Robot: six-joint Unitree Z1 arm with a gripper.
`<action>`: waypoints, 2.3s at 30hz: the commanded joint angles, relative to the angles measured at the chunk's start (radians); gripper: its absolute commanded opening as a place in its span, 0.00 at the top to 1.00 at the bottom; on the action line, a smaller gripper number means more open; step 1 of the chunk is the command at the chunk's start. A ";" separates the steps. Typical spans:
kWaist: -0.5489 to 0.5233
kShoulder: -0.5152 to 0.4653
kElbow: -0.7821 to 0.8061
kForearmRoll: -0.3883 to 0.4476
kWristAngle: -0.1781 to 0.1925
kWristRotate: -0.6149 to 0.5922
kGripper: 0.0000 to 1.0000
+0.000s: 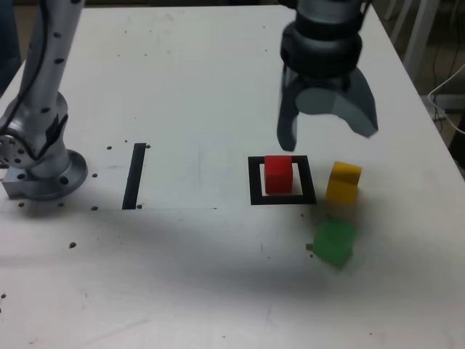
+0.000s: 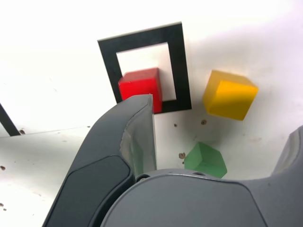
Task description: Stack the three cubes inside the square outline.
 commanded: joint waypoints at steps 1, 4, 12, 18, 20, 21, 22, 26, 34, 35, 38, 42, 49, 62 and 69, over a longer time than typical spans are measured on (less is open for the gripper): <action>-0.008 0.027 -0.027 0.010 -0.006 0.005 0.00; -0.019 0.055 -0.054 0.015 -0.011 0.009 0.00; -0.029 0.109 -0.082 0.002 -0.012 0.015 0.01; -0.024 0.144 -0.094 -0.015 -0.011 0.022 0.02; -0.018 0.154 -0.095 -0.018 -0.011 0.024 0.04; -0.015 0.158 -0.095 -0.020 -0.011 0.025 0.04; -0.011 0.163 -0.096 -0.020 -0.011 0.027 0.05; -0.001 0.181 -0.102 -0.024 -0.014 0.039 0.07; 0.012 0.217 -0.114 -0.054 -0.018 0.072 0.09; 0.015 0.219 -0.114 -0.056 -0.017 0.074 0.10; 0.021 0.224 -0.114 -0.057 -0.012 0.076 0.12; 0.027 0.226 -0.113 -0.055 -0.003 0.077 0.16; 0.031 0.232 -0.105 -0.055 0.000 0.081 0.23; 0.031 0.235 -0.098 -0.079 0.008 0.078 0.49; 0.031 0.230 -0.099 -0.082 0.008 0.078 0.68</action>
